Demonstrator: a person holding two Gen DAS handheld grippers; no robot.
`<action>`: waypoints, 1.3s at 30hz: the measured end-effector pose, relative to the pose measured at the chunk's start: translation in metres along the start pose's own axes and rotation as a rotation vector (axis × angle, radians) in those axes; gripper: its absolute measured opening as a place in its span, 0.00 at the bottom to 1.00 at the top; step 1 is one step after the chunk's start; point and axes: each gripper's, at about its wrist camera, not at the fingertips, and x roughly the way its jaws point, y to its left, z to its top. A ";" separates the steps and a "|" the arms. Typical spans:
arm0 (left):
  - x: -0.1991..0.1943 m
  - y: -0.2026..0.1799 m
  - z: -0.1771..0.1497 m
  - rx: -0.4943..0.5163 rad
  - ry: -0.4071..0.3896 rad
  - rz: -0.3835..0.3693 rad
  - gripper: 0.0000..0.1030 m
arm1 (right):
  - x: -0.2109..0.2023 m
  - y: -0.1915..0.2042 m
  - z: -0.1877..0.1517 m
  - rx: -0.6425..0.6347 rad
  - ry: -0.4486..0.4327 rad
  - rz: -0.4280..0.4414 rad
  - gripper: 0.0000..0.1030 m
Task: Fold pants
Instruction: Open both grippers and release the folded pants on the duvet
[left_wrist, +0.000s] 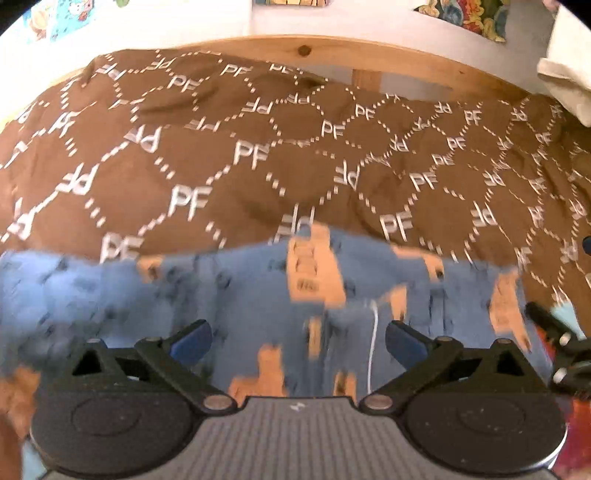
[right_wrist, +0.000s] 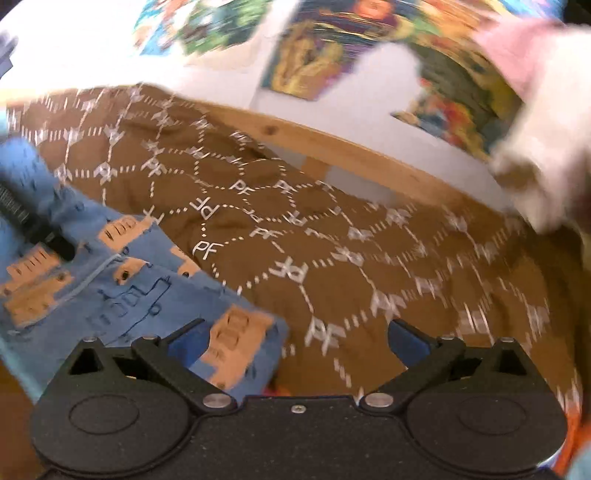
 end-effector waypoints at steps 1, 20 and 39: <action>0.009 -0.003 0.002 -0.004 0.014 0.048 0.99 | 0.010 0.003 0.002 -0.022 0.006 -0.010 0.99; -0.001 0.007 -0.032 -0.069 0.141 0.025 1.00 | -0.018 0.011 -0.013 -0.005 0.142 0.018 0.99; -0.020 0.003 -0.069 0.005 0.058 0.028 1.00 | -0.030 0.023 -0.032 0.038 0.243 0.071 0.99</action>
